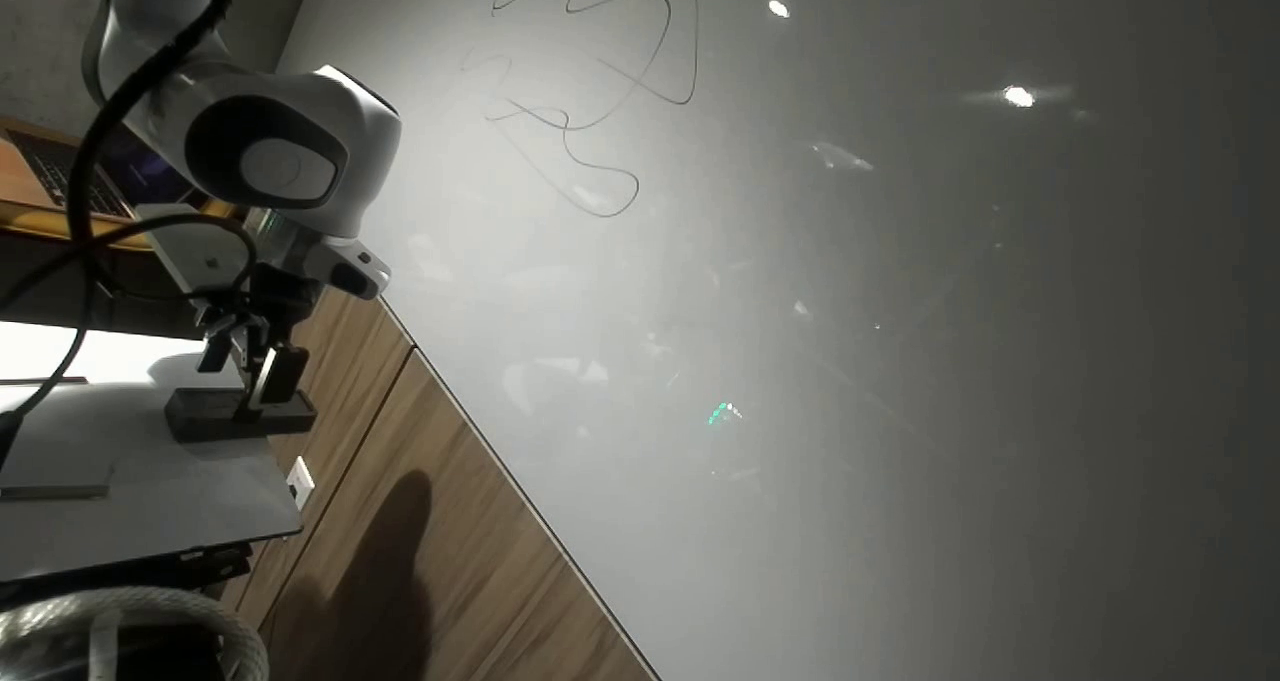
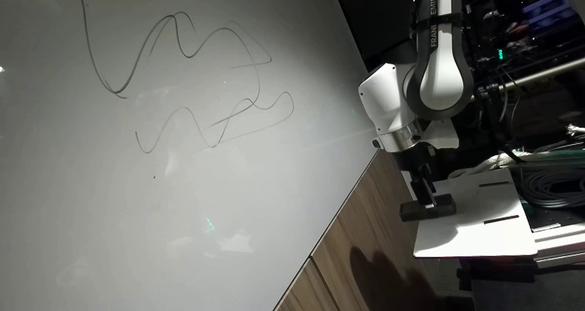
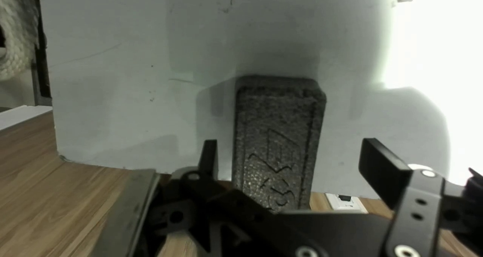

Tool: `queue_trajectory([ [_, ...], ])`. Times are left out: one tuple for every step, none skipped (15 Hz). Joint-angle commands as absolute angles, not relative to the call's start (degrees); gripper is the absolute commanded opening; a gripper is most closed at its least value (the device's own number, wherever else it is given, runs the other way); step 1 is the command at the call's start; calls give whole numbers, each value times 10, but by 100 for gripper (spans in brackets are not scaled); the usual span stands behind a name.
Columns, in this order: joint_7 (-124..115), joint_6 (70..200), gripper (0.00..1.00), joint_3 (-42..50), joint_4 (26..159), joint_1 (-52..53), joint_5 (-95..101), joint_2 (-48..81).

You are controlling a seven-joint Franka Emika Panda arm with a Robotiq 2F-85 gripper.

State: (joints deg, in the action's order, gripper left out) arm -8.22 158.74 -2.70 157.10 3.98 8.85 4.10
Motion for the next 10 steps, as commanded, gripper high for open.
queue_trajectory([
  [-89, 1595, 94, -27, 1566, 44, 90, 48],
  [-89, 1596, 93, -26, 1566, 44, 89, 50],
  [-88, 1596, 94, -26, 1566, 44, 89, 51],
  [-89, 1597, 92, -26, 1566, 44, 89, 52],
  [-90, 1597, 71, -26, 1566, 45, 89, 51],
  [-91, 1596, 67, -27, 1566, 46, 90, 50],
  [-92, 1596, 60, -26, 1566, 46, 91, 49],
  [-92, 1597, 50, -26, 1567, 46, 91, 50],
  [-92, 1597, 43, -26, 1567, 46, 91, 49],
  [-92, 1597, 37, -26, 1568, 46, 90, 48],
])
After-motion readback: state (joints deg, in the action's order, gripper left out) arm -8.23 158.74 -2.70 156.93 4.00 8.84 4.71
